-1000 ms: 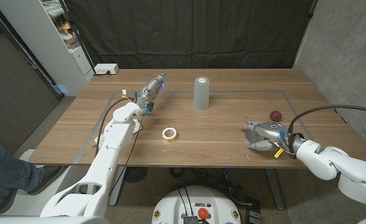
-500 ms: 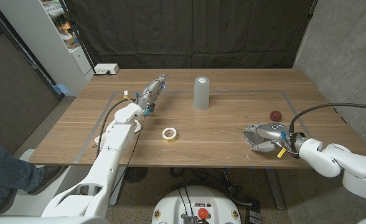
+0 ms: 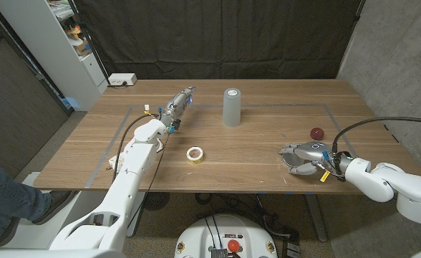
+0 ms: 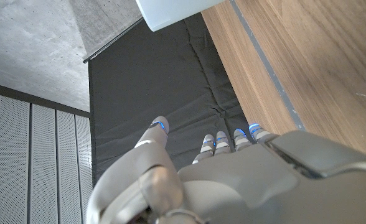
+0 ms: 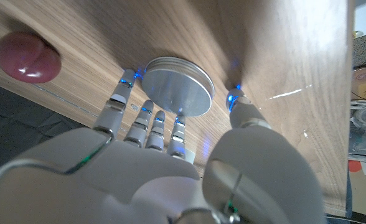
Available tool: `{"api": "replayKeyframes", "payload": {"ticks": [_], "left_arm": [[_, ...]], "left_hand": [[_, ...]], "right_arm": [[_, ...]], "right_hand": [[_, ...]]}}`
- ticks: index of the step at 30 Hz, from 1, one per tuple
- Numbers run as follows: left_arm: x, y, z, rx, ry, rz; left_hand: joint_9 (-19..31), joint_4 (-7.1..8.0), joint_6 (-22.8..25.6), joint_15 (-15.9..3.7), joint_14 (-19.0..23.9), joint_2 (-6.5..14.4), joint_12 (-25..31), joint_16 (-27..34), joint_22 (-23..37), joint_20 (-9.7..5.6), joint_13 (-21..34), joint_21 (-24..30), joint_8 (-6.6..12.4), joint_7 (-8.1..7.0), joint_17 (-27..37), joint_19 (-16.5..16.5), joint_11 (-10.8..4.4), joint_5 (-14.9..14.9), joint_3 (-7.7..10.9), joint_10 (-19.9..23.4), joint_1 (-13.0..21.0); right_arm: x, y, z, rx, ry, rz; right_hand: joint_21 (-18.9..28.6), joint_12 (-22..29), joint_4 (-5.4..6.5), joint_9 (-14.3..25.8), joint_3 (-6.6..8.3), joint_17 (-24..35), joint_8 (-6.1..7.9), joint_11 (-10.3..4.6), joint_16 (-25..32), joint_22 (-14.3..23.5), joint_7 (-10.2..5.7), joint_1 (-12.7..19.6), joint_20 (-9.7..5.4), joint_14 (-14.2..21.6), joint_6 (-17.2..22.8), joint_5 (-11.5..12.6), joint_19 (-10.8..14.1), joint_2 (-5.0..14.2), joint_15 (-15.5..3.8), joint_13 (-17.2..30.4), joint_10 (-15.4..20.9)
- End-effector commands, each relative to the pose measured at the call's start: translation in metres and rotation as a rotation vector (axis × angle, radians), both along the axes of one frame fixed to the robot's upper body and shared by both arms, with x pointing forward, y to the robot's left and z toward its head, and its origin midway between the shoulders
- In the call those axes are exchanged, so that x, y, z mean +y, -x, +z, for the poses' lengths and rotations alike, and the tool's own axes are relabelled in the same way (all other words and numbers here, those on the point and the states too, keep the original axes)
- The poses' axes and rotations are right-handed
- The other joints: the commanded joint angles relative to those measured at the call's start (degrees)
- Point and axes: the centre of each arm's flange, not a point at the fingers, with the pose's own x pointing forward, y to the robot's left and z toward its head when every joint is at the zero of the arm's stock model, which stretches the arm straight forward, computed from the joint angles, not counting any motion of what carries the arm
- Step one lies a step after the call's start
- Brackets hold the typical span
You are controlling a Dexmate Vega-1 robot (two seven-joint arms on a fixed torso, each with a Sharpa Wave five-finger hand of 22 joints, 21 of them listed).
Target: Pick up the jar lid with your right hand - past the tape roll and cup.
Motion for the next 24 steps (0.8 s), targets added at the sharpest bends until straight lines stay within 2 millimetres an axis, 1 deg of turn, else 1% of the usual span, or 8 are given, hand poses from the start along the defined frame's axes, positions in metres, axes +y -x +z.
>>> {"api": "replayKeyframes", "payload": {"ticks": [1, 4, 8, 13, 14, 17, 20, 24], "left_arm": [[-0.006, 0.000, 0.002, 0.002, -0.013, -0.002], [-0.006, 0.000, 0.003, 0.003, -0.016, -0.001], [-0.006, 0.001, 0.004, 0.003, -0.020, 0.001], [-0.005, 0.002, 0.006, -0.002, -0.018, 0.005], [-0.005, 0.002, 0.006, -0.003, -0.018, 0.007], [-0.004, 0.002, 0.007, -0.003, -0.014, 0.007], [-0.004, 0.001, 0.007, -0.003, -0.012, 0.008], [-0.004, 0.001, 0.009, -0.005, -0.009, 0.007]], "left_hand": [[0.28, -0.08, -0.11, 0.24, -2.03, 0.14, 0.56, 0.19, 0.31, 0.38, -0.01, 0.03, 0.31, -0.41, 0.33, -3.83, -0.11, 0.47, 0.14, -0.38, -0.35], [0.28, -0.09, -0.12, 0.33, -2.06, 0.13, 0.56, 0.19, 0.31, 0.63, -0.01, 0.02, 0.31, -0.42, 0.34, -3.90, -0.09, 0.46, 0.14, -0.40, -0.38], [0.28, -0.09, -0.04, 0.43, -2.13, 0.13, 0.55, 0.18, 0.31, 0.76, -0.01, 0.03, 0.34, -0.47, 0.34, -3.91, -0.15, 0.46, 0.14, -0.45, -0.40], [0.29, -0.09, 0.04, 0.48, -2.16, 0.13, 0.54, 0.19, 0.32, 0.98, -0.01, 0.02, 0.36, -0.52, 0.35, -3.98, -0.12, 0.46, 0.15, -0.48, -0.43], [0.29, -0.09, 0.04, 0.53, -2.16, 0.13, 0.55, 0.19, 0.32, 1.01, 0.00, 0.02, 0.36, -0.49, 0.35, -3.98, -0.10, 0.46, 0.16, -0.48, -0.44], [0.29, -0.09, 0.06, 0.50, -2.15, 0.14, 0.56, 0.21, 0.32, 0.99, 0.00, 0.05, 0.36, -0.54, 0.36, -3.96, 0.01, 0.46, 0.17, -0.46, -0.46], [0.29, -0.10, 0.09, 0.49, -2.15, 0.15, 0.57, 0.21, 0.32, 1.04, 0.00, 0.05, 0.37, -0.56, 0.36, -3.98, -0.04, 0.46, 0.18, -0.46, -0.47], [0.29, -0.10, 0.11, 0.46, -2.16, 0.15, 0.55, 0.22, 0.33, 1.10, 0.00, 0.05, 0.37, -0.63, 0.36, -4.02, -0.09, 0.46, 0.19, -0.52, -0.49]], "right_arm": [[-0.005, -0.007, -0.006, -0.014, 0.000, 0.013], [-0.008, -0.010, -0.007, -0.023, -0.009, 0.021], [-0.013, -0.015, -0.010, -0.038, -0.020, 0.029], [-0.017, -0.020, -0.011, -0.061, -0.031, 0.043], [-0.017, -0.021, -0.011, -0.062, -0.033, 0.044], [-0.017, -0.024, -0.010, -0.064, -0.023, 0.042], [-0.017, -0.026, -0.008, -0.064, -0.014, 0.040], [-0.016, -0.028, -0.006, -0.062, -0.003, 0.037]], "right_hand": [[0.44, 0.50, -0.53, 0.24, 0.19, 0.18, 0.40, -0.21, 0.32, 0.11, -0.32, 0.92, -0.17, 0.87, 0.91, 0.33, 1.45, -0.01, -0.19, 0.25, 0.81], [0.60, 0.63, -0.51, 0.26, 0.23, 0.22, 0.45, -0.34, 0.46, 0.06, -0.47, 1.24, -0.82, 1.43, 1.44, 0.44, 2.67, -0.01, -0.52, 0.28, 1.38], [0.82, 1.01, -0.57, 0.30, 0.51, 0.29, 0.74, -0.55, 0.84, -0.06, -0.83, 2.46, -2.18, 2.97, 3.23, 0.81, 5.52, 0.14, -1.11, 0.36, 3.06], [0.82, 1.80, -0.75, 0.37, 0.89, 0.50, 1.59, -0.91, 2.16, -0.11, -0.58, 5.81, -6.31, 6.81, 7.54, 1.25, 9.72, 1.27, -2.80, 0.47, 6.68], [0.85, 2.12, -0.63, 0.40, 0.63, 0.70, 1.85, -1.25, 2.90, -0.11, -0.44, 7.00, -7.84, 8.51, 9.11, 1.26, 11.40, 1.66, -3.33, 0.52, 8.20], [0.94, 3.01, -0.37, 0.45, -0.06, 1.32, 2.49, -1.19, 4.32, -0.07, 0.04, 8.84, -10.42, 11.10, 12.23, 1.11, 14.13, 2.59, -4.65, 0.66, 11.67], [1.00, 3.30, -0.28, 0.46, -0.71, 1.95, 2.65, -1.41, 5.50, -0.03, 0.16, 10.06, -11.78, 12.89, 13.72, 0.95, 15.89, 3.14, -5.47, 0.76, 13.29], [0.90, 3.69, -0.15, 0.46, -1.39, 2.43, 2.83, -1.73, 6.34, -0.01, 0.14, 10.77, -12.35, 14.04, 15.02, 0.82, 16.81, 3.38, -6.13, 0.83, 14.95]]}}
